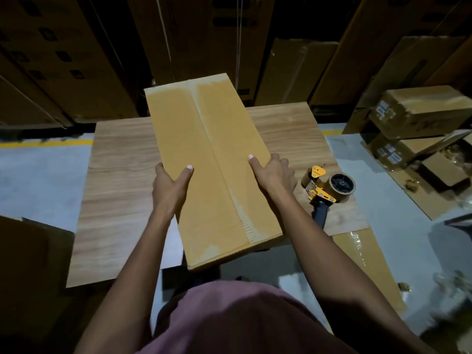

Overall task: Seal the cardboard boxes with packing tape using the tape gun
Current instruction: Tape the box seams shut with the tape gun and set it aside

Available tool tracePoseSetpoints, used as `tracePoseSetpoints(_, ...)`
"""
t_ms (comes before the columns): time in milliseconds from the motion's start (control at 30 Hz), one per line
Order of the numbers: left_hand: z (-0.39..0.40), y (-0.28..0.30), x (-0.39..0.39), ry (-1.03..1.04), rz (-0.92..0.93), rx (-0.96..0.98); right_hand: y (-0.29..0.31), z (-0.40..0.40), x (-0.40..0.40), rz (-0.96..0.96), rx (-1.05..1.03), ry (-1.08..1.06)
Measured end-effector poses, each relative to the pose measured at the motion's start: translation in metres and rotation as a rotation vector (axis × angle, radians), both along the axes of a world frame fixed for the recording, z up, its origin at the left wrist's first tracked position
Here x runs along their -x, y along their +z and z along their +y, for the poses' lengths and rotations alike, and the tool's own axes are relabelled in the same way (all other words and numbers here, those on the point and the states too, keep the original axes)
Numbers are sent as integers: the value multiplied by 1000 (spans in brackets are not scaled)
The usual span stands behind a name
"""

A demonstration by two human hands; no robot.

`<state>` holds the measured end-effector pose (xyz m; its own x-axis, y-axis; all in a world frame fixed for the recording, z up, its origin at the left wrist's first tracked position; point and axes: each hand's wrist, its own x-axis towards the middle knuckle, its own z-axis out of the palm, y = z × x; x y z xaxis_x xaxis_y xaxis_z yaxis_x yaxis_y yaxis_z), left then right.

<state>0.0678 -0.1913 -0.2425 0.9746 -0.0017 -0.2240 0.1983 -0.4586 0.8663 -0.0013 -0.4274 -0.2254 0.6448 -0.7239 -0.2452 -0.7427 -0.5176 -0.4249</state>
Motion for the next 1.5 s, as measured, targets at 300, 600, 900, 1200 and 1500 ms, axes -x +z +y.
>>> tracePoseSetpoints(300,33,1,-20,-134,1,-26,-6,51,18,22,115,-133)
tracePoseSetpoints(600,39,3,-14,-150,59,-45,-5,59,19,8,123,-163)
tracePoseSetpoints(900,29,19,3,-329,-410,-485,1,29,29,-335,-456,-500)
tracePoseSetpoints(1200,-25,43,65,-867,-546,-221,-78,-49,117,-67,-361,-931)
tracePoseSetpoints(1500,-94,42,109,-966,-546,-323,-58,-74,125,-306,-937,-760)
